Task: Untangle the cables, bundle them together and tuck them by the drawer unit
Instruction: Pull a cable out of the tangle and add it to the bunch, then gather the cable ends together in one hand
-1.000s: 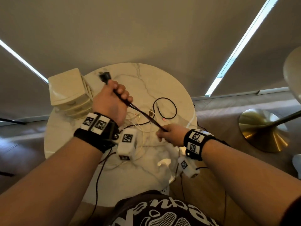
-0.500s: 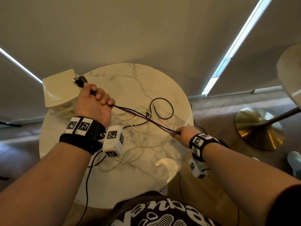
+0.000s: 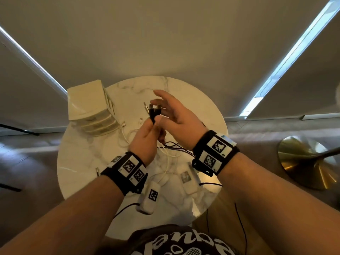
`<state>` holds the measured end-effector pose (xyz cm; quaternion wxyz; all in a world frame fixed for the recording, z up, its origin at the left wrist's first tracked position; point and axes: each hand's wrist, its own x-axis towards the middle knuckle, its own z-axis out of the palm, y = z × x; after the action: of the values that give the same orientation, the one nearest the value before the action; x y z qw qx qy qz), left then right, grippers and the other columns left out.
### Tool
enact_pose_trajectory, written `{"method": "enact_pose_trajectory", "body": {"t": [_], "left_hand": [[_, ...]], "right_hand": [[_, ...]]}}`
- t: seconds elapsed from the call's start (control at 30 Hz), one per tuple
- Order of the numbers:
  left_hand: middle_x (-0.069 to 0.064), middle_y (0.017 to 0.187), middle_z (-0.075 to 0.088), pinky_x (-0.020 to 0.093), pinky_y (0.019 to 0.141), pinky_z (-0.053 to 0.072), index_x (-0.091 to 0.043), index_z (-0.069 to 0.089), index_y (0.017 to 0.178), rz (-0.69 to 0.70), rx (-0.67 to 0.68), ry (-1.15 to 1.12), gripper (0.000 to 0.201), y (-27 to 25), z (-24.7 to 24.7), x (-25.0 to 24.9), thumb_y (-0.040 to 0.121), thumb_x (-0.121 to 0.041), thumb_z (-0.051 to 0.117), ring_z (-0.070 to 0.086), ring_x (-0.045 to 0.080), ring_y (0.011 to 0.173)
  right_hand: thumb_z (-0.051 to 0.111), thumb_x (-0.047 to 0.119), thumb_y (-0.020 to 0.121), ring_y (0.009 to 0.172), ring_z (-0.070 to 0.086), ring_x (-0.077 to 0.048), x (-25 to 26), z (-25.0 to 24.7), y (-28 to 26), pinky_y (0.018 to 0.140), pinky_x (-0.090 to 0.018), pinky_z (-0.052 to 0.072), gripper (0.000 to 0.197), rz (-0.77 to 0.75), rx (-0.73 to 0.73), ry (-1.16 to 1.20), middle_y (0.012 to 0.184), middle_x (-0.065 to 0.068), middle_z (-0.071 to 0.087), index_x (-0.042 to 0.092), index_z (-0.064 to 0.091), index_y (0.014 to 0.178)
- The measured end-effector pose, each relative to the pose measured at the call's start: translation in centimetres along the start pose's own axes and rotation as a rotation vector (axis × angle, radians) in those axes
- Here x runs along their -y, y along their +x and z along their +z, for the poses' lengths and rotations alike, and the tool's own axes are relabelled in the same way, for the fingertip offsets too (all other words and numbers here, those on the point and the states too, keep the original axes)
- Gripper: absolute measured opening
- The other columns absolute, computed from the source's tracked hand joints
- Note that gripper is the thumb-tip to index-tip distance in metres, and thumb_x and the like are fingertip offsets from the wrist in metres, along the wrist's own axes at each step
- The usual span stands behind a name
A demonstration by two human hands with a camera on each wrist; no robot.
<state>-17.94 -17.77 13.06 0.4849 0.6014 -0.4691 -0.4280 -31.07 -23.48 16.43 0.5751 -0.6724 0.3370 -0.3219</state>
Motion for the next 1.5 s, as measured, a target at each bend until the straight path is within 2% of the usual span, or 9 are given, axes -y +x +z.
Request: {"method": "enact_pose_trajectory", "body": {"t": [0.13, 0.23, 0.47, 0.6, 0.73, 0.87, 1.17, 1.33, 1.5], "left_hand": [[0.002, 0.099, 0.062, 0.033, 0.082, 0.052, -0.041, 0.054, 0.101, -0.014, 0.075, 0.083, 0.031, 0.3, -0.1, 0.5, 0.109, -0.015, 0.040, 0.056, 0.013, 0.091], [0.009, 0.107, 0.071, 0.048, 0.092, 0.055, -0.030, 0.057, 0.108, 0.005, 0.124, 0.228, 0.018, 0.4, -0.5, 1.2, 0.103, -0.026, 0.040, 0.066, 0.020, 0.096], [0.004, 0.078, 0.067, 0.040, 0.063, 0.051, -0.021, 0.054, 0.097, -0.013, 0.089, 0.363, 0.019, 1.1, -0.2, 2.0, 0.106, -0.028, 0.039, 0.065, 0.020, 0.069], [0.011, 0.088, 0.068, 0.056, 0.082, 0.058, -0.008, 0.057, 0.107, -0.143, 0.058, 0.104, 0.016, 1.0, 0.5, 1.1, 0.103, -0.015, 0.043, 0.068, 0.034, 0.083], [-0.003, 0.074, 0.058, 0.041, 0.078, 0.055, -0.017, 0.055, 0.098, -0.286, -0.026, -0.515, 0.013, 2.6, 0.3, -0.6, 0.105, -0.020, 0.045, 0.061, 0.018, 0.073], [-0.005, 0.061, 0.027, 0.026, 0.049, 0.027, -0.021, 0.042, 0.072, -0.390, -0.168, -0.862, 0.029, 4.8, -2.0, -0.7, 0.101, -0.020, 0.046, 0.025, 0.011, 0.048], [-0.008, 0.054, 0.027, 0.025, 0.041, 0.018, -0.024, 0.041, 0.060, -0.442, -0.573, -0.970, 0.052, 4.8, -8.6, 4.9, 0.106, -0.045, 0.046, 0.021, 0.010, 0.043], [-0.005, 0.055, 0.027, 0.025, 0.047, 0.032, -0.023, 0.041, 0.064, -0.418, -0.609, -0.721, 0.049, 3.2, -10.5, 6.1, 0.105, -0.048, 0.048, 0.025, 0.014, 0.045], [0.000, 0.058, 0.049, 0.036, 0.060, 0.046, -0.019, 0.048, 0.071, -0.298, -0.238, 0.287, 0.040, -0.3, -13.6, 7.8, 0.104, -0.041, 0.052, 0.049, 0.019, 0.050]], "right_hand": [[0.064, 0.020, 0.099, 0.129, 0.058, -0.010, 0.3, 0.3, 0.4, 0.111, -0.033, 0.048, 0.075, -0.093, -0.011, -0.381, 0.149, 0.007, 0.054, 0.039, 0.023, 0.159], [0.061, 0.015, 0.099, 0.140, 0.047, -0.013, -0.6, 0.5, 0.7, 0.116, -0.034, 0.043, 0.073, -0.140, -0.002, -0.548, 0.156, 0.004, 0.048, 0.031, 0.026, 0.161], [0.059, 0.012, 0.098, 0.112, 0.060, -0.014, -1.8, -0.3, 1.3, 0.099, -0.036, 0.050, 0.027, -0.179, -0.020, -0.658, 0.125, 0.004, 0.062, 0.018, 0.066, 0.123], [0.064, 0.026, 0.096, 0.125, 0.056, -0.011, -2.5, -0.3, 1.2, 0.106, -0.036, 0.049, 0.050, -0.122, -0.060, -0.480, 0.137, 0.007, 0.058, 0.030, 0.046, 0.143], [0.067, 0.056, 0.091, 0.113, 0.068, -0.012, -4.5, 0.0, 0.7, 0.100, -0.040, 0.055, 0.062, 0.192, 0.035, -0.048, 0.127, 0.004, 0.069, 0.049, 0.036, 0.145], [0.062, 0.059, 0.094, 0.068, 0.060, -0.011, -7.7, 0.8, -0.7, 0.066, -0.033, 0.046, 0.027, 0.335, 0.283, -0.484, 0.071, 0.007, 0.063, 0.034, 0.069, 0.095], [0.044, 0.065, 0.100, 0.068, 0.059, -0.016, -13.1, -0.3, -3.0, 0.057, -0.029, 0.040, 0.049, 0.559, 0.217, -0.782, 0.071, 0.002, 0.064, 0.026, 0.073, 0.090], [0.047, 0.069, 0.097, 0.061, 0.053, -0.016, -14.9, -1.3, -3.7, 0.057, -0.030, 0.038, 0.051, 0.683, 0.413, -0.784, 0.065, 0.003, 0.057, 0.027, 0.061, 0.072], [0.043, 0.068, 0.098, 0.080, 0.064, -0.019, -17.8, -2.7, -4.6, 0.073, -0.033, 0.051, 0.051, 0.697, 0.456, -1.025, 0.082, 0.004, 0.066, 0.026, 0.072, 0.094]]}}
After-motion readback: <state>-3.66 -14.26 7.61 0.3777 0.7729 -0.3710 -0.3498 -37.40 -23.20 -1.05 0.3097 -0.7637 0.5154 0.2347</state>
